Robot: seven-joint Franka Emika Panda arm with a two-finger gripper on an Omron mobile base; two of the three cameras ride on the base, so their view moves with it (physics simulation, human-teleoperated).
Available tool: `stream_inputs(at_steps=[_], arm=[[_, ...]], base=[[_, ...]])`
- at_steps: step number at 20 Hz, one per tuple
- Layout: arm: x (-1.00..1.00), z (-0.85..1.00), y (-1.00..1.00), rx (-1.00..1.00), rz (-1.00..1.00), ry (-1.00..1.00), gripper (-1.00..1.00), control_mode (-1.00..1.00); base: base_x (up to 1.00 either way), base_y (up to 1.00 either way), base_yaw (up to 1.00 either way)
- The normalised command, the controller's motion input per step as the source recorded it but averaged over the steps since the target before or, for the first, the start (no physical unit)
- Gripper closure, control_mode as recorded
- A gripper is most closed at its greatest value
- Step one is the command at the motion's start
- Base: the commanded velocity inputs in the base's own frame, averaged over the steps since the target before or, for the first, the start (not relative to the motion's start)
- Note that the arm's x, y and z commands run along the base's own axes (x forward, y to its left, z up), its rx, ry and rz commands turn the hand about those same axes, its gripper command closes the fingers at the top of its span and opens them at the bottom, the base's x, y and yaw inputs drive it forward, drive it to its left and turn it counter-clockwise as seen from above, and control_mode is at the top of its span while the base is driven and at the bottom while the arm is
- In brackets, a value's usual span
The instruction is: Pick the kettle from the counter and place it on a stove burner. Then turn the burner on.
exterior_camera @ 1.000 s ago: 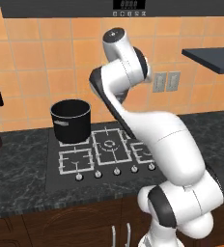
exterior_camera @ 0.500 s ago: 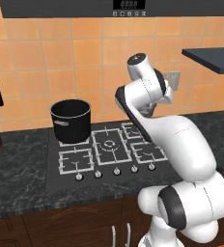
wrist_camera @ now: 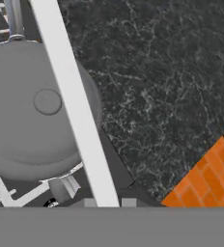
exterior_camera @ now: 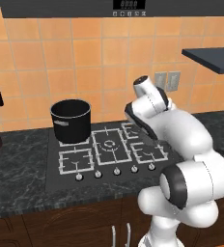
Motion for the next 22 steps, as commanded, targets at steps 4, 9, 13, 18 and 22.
stream_inputs(at_steps=[4,9,13,18,22], arm=[[0.09,-0.78,0.0,-0.02,0.0,0.37,1.0,-1.0],[0.1,-0.26,0.0,0.0,0.0,0.1,1.0,-1.0],[0.08,0.12,-0.15,0.05,0.0,-0.13,1.0,-1.0],[0.4,0.03,-0.03,0.01,-0.01,-0.05,1.0,-1.0],[0.27,-0.23,0.0,0.0,0.0,0.0,1.0,-1.0]], base=[[0.0,0.0,0.0],[0.0,0.0,0.0],[0.0,0.0,0.0],[0.0,0.0,0.0],[0.0,0.0,0.0]])
